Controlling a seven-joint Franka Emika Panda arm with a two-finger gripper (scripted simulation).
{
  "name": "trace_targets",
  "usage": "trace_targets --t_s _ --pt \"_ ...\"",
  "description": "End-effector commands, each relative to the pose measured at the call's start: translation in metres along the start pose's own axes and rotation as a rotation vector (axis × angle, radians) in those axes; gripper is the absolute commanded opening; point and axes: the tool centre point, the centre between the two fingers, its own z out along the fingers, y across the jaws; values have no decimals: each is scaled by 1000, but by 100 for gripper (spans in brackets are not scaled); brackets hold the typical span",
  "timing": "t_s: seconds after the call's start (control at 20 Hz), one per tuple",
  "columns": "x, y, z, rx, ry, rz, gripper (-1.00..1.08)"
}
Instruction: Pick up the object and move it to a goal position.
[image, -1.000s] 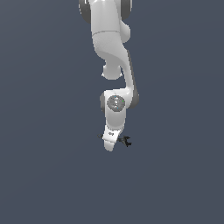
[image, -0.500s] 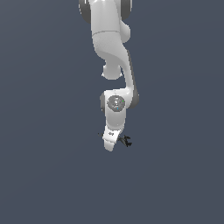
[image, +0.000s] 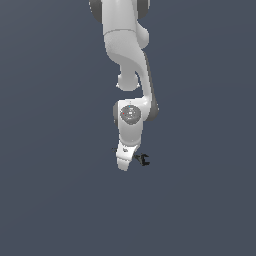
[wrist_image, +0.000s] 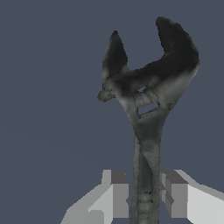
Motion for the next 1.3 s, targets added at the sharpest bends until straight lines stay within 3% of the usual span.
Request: trace_targets --t_s 0.0,0.3,1.25 --pt "-8 1 -11 -1 0 1 -100" --pt "-37 3 -52 -2 -1 1 -100" --pt "-161 16 -232 -1 2 4 -100"
